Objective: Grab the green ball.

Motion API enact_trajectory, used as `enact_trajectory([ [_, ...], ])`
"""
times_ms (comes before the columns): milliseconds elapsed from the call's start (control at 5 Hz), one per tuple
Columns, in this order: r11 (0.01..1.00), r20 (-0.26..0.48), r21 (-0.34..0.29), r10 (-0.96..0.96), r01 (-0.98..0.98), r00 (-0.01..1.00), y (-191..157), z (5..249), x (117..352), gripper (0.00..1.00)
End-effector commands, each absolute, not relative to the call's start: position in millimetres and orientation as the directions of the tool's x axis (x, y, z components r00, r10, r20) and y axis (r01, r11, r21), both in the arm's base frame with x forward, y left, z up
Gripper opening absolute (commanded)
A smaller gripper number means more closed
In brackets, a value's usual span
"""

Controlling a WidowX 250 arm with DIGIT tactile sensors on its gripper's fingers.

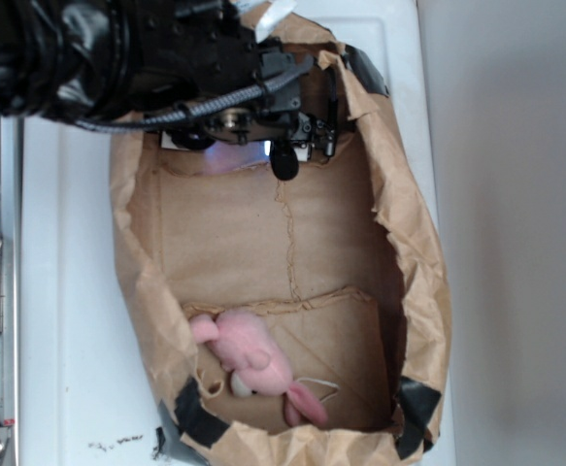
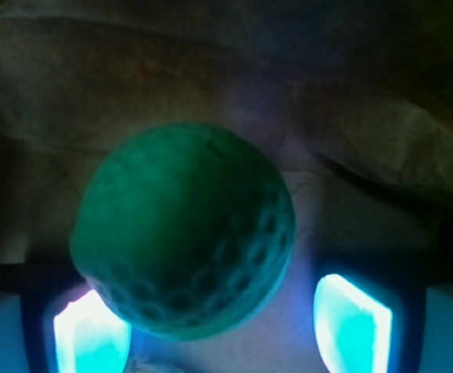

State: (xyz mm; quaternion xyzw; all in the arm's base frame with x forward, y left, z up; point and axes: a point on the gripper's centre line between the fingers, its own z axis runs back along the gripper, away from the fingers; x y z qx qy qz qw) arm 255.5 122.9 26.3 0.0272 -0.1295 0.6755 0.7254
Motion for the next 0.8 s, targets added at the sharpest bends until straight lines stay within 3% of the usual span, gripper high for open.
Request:
enact_trajectory([
  [0,0.077,0.331,-0.212,0.944,-0.974,0.002,150.2,45.8,247.3,1.00],
  [600,0.050,0.343,-0.254,0.938,-0.966,-0.041,148.6,44.3,248.8,1.00],
])
